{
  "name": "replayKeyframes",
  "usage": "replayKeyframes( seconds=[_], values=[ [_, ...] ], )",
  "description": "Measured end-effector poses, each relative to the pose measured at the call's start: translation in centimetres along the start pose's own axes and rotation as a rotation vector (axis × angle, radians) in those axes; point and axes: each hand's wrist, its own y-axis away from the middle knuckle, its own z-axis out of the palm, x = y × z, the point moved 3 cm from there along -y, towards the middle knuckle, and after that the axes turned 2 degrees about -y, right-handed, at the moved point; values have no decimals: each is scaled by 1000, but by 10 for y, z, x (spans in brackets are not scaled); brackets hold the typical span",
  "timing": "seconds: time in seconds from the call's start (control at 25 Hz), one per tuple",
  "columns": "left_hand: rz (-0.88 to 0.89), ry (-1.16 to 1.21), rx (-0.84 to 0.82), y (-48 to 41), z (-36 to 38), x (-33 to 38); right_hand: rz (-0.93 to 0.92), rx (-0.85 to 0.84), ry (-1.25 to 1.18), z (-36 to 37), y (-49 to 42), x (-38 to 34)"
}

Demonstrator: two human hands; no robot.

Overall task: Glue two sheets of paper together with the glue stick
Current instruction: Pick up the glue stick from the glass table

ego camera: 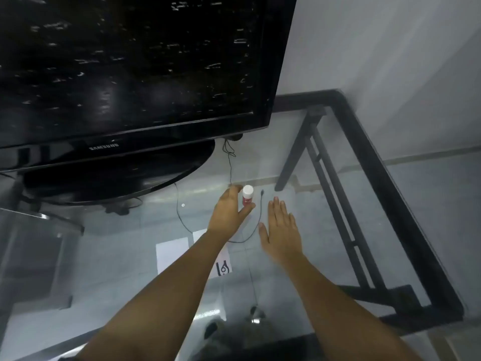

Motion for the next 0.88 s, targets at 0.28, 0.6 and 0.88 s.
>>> replayKeyframes(
  seconds=[0.28,0.6,0.88],
  values=[
    [-4,87,3,-3,5,-4,-3,37,18,4,0,4],
    [86,230,35,17,-48,36,34,18,-576,-84,-13,-21],
    [196,207,38,67,-94,56,-85,77,-1015,-162,20,-76]
  ],
)
